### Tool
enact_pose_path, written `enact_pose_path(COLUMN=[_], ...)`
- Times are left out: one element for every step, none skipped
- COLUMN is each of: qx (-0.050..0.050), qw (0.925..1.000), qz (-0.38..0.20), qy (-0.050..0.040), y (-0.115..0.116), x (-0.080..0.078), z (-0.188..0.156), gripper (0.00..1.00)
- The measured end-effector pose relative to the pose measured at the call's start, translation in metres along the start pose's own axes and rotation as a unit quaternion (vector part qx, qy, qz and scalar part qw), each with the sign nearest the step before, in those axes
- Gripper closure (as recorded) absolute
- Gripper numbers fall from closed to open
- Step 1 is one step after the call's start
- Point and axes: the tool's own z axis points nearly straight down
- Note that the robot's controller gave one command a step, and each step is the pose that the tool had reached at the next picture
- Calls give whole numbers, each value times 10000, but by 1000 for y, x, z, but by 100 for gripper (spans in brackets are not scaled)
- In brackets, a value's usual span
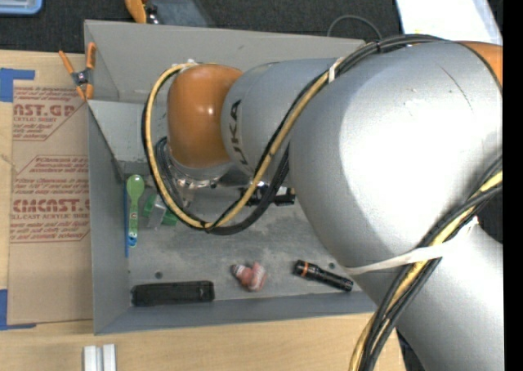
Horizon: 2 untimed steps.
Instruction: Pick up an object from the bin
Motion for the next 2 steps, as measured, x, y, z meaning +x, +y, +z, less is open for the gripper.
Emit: enact_pose_path(qx=[17, -14], qw=[10000, 10000], qz=[-1, -2], qy=[22, -10], y=[0, 2], x=[1, -1], z=[-44, -75], gripper=[100, 100])
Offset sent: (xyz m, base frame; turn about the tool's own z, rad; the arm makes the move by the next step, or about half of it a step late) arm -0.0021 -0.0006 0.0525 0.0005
